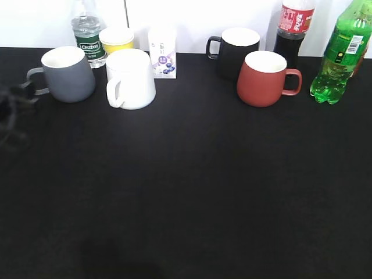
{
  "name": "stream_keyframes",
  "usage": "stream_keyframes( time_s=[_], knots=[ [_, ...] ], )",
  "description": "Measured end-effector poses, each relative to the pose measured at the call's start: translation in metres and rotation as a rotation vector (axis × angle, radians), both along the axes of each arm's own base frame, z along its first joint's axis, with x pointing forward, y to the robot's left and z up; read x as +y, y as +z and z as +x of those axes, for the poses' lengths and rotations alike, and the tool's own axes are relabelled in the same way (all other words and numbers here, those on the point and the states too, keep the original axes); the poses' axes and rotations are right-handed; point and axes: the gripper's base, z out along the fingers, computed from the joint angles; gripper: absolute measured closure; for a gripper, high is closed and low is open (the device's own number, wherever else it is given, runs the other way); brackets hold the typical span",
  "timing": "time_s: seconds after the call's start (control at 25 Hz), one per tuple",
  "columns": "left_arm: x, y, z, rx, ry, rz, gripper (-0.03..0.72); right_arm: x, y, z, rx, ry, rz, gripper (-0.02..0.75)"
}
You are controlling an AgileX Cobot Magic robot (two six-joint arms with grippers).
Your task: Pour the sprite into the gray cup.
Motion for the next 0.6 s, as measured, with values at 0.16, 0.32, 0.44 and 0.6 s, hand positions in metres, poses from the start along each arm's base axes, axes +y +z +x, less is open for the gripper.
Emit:
stream_keyframes(
  time_s=[0.16, 0.32, 0.44, 0.6],
  knots=[
    [-0.002, -0.014, 0.044, -0.009, 0.004, -0.004, 0.25, 0.0, 0.0, 0.0, 0.0, 0.0, 0.0, 0.164],
    [0.0, -0.026, 0.072, -0.01, 0.012, -0.004, 0.338, 0.0, 0.0, 0.0, 0.0, 0.0, 0.0, 0.164],
    [0.0, -0.027, 0.082, -0.021, -0.037, 0.027, 0.545, 0.0, 0.0, 0.0, 0.0, 0.0, 0.0, 0.164],
    [-0.004, -0.025, 0.083, -0.037, -0.111, 0.069, 0.597, 0.0, 0.0, 0.0, 0.0, 0.0, 0.0, 0.164]
  ],
)
